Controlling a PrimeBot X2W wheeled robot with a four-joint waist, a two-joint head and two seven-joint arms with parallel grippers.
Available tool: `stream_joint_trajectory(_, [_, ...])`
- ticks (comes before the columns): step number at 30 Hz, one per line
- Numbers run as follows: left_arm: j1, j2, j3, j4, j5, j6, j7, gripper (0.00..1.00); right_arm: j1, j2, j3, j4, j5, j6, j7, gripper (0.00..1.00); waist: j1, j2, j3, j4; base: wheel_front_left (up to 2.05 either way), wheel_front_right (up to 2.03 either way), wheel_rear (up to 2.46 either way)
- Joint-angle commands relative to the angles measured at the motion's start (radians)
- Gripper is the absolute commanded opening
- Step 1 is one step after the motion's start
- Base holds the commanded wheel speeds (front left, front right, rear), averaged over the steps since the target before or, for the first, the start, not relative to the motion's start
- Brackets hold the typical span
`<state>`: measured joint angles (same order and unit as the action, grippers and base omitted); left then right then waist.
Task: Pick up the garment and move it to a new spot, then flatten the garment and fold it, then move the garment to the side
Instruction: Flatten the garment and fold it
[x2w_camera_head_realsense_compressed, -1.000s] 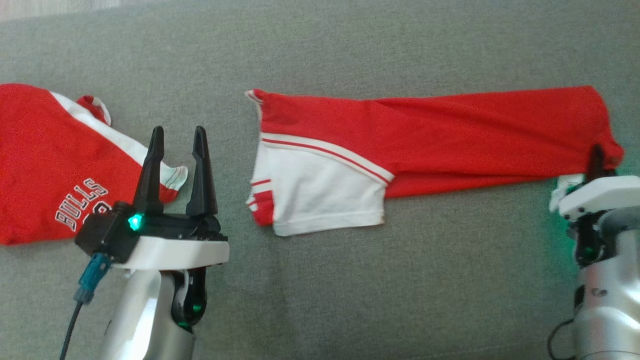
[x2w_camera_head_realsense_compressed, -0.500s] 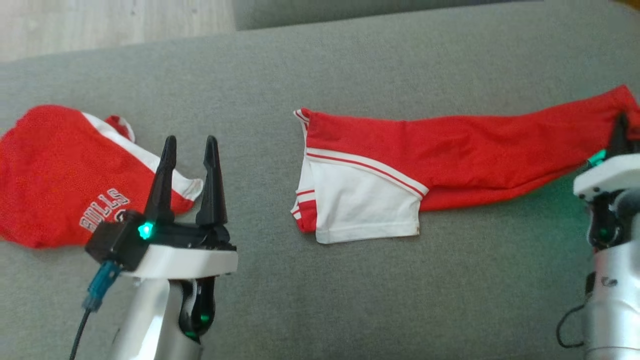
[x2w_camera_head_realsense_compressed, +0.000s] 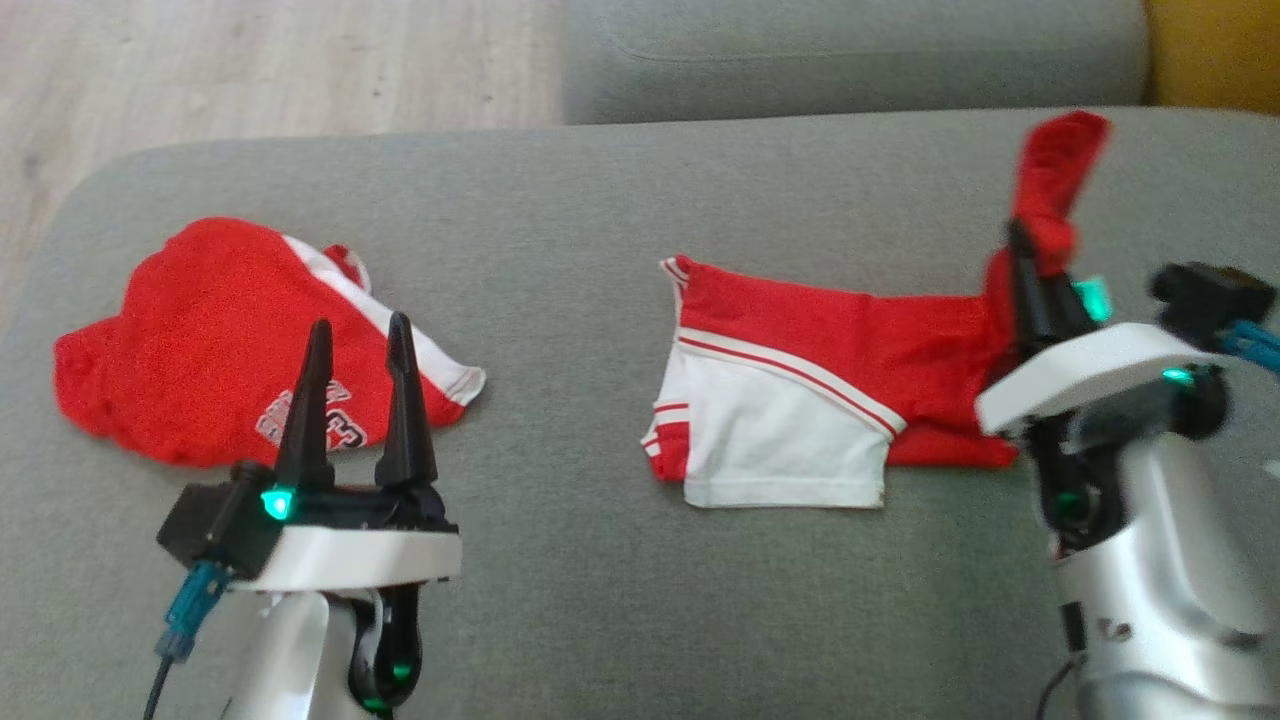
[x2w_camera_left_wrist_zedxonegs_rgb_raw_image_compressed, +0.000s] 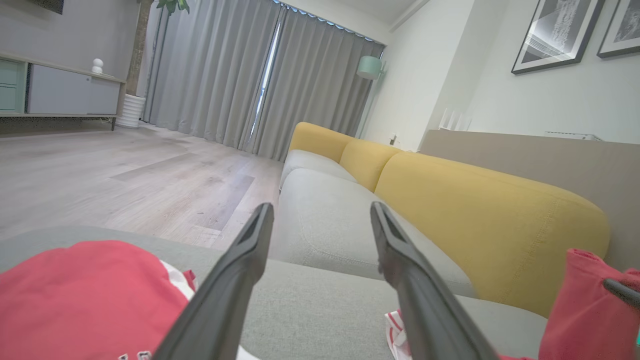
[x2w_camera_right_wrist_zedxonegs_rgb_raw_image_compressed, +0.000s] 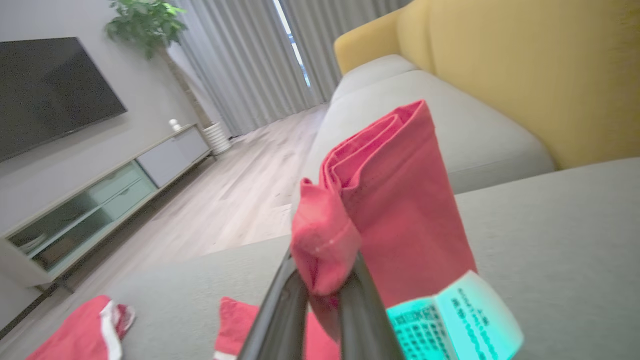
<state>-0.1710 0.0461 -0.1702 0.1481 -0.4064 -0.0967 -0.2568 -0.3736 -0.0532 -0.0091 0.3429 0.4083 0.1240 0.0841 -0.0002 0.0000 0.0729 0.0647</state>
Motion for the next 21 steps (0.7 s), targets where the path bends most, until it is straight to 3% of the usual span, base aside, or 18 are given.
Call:
stream_joint_trajectory(1, [-0.018,0.004,0.029,-0.032,-0.005,0.002,-0.005,1.00,-0.016,0.003,0.038,-0.044,0.008,0.007,0.000,0.00,0.0002,0.0000,-0.011,0.018,0.00,0.00,0.00])
stream_joint_trajectory(9, [-0.019,0.004,0.019,-0.028,-0.004,0.002,-0.005,1.00,-0.002,0.003,0.234,-0.007,0.085,0.007,-0.021,0.00,0.0002,0.0000,-0.002,0.094,0.00,0.00,0.00])
stream_joint_trajectory(20, [-0.038,0.004,0.026,-0.023,-0.013,0.000,-0.005,1.00,-0.050,0.003,0.398,0.204,0.110,0.007,-0.095,0.00,0.0002,0.0000,0.040,0.153,0.00,0.00,0.00])
stream_joint_trajectory(21, [-0.039,0.004,0.026,-0.023,-0.014,-0.001,-0.005,1.00,-0.056,0.003,0.411,0.222,0.119,0.007,-0.101,0.28,0.0002,0.0000,0.043,0.154,0.00,0.00,0.00])
